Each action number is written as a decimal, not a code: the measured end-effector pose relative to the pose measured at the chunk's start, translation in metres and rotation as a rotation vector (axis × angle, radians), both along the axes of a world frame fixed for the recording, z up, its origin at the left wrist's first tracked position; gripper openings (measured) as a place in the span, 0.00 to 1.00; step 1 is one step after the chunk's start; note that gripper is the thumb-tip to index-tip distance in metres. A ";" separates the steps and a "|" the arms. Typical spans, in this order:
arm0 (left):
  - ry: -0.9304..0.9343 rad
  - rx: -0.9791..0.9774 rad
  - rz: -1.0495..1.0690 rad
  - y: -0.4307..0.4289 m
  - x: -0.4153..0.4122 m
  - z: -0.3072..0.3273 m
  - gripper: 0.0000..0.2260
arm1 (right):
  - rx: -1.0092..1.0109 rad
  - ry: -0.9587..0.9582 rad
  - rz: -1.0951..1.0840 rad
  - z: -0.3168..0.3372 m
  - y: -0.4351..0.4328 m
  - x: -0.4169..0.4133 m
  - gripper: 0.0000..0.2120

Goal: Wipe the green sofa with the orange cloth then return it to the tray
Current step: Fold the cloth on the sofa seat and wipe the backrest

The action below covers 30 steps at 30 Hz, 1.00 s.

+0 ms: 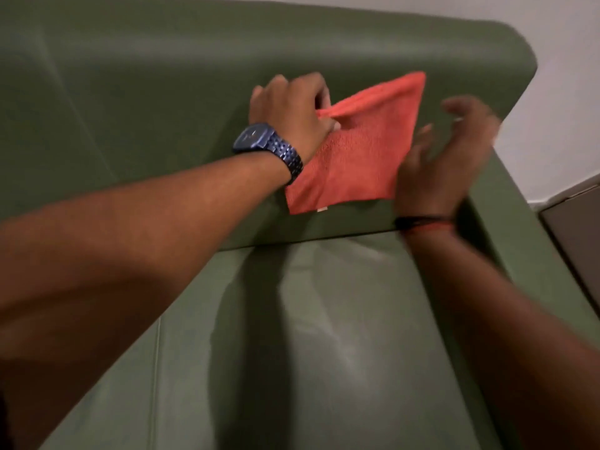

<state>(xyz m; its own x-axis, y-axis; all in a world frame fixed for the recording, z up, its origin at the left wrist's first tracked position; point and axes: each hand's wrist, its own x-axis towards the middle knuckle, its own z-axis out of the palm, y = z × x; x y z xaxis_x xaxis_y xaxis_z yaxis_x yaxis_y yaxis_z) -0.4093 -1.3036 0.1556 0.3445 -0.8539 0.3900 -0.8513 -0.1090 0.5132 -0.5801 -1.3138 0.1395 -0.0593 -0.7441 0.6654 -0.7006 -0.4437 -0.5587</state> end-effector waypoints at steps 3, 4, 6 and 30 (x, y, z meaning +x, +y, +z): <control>-0.113 0.002 -0.005 -0.013 0.009 -0.005 0.11 | 0.484 -0.152 0.197 -0.049 0.027 0.051 0.28; -0.159 -0.003 -0.042 -0.010 0.013 -0.009 0.11 | 0.657 -0.226 0.221 -0.062 0.029 0.063 0.33; -0.279 -0.049 -0.144 0.002 0.025 -0.019 0.16 | 0.768 -0.327 0.166 -0.079 0.016 0.080 0.40; -0.856 0.108 -0.128 0.054 0.111 -0.069 0.68 | 0.157 0.187 -0.085 -0.142 -0.034 0.086 0.55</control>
